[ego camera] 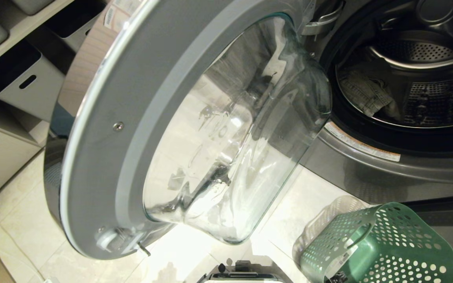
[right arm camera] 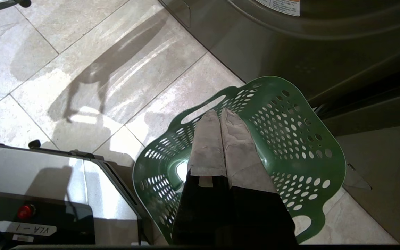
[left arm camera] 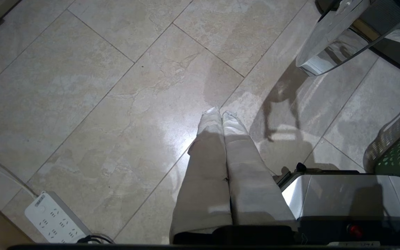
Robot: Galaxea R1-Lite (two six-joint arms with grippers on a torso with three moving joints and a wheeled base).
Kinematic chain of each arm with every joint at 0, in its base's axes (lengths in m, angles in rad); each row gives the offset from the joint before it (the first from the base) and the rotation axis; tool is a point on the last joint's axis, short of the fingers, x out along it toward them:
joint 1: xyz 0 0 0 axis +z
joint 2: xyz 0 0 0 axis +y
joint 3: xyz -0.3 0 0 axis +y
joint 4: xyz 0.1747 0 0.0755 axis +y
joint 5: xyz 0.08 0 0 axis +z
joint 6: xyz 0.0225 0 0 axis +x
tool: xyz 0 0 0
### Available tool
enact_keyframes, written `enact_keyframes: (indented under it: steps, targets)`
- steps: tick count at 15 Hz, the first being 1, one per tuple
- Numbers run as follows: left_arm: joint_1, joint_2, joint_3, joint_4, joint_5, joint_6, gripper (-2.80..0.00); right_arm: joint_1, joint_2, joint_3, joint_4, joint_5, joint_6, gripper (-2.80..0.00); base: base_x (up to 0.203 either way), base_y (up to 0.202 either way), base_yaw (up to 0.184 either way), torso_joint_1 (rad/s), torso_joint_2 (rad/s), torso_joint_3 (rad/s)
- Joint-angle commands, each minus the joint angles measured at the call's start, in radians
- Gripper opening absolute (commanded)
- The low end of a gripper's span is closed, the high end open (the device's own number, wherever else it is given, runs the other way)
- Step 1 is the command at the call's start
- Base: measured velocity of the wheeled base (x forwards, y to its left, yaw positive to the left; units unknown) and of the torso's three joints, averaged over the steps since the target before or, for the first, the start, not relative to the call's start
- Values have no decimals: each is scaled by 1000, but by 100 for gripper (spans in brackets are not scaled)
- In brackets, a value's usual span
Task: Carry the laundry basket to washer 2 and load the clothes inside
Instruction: Close the washing machine door with the left hand
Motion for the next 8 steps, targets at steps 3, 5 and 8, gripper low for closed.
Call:
enact_keyframes:
  steps: [3,5,8]
  targets:
    - [0,1,0,0,-2,-1,-280,0,3,0,-2,1,-6,-280,0,0,0,0,0,0]
    - [0,1,0,1,-2,2,-280,0,3,0,-2,1,-6,-280,0,0,0,0,0,0]
    - [0,1,0,1,-2,2,-280,0,3,0,-2,1,-8,-280,0,0,0,0,0,0]
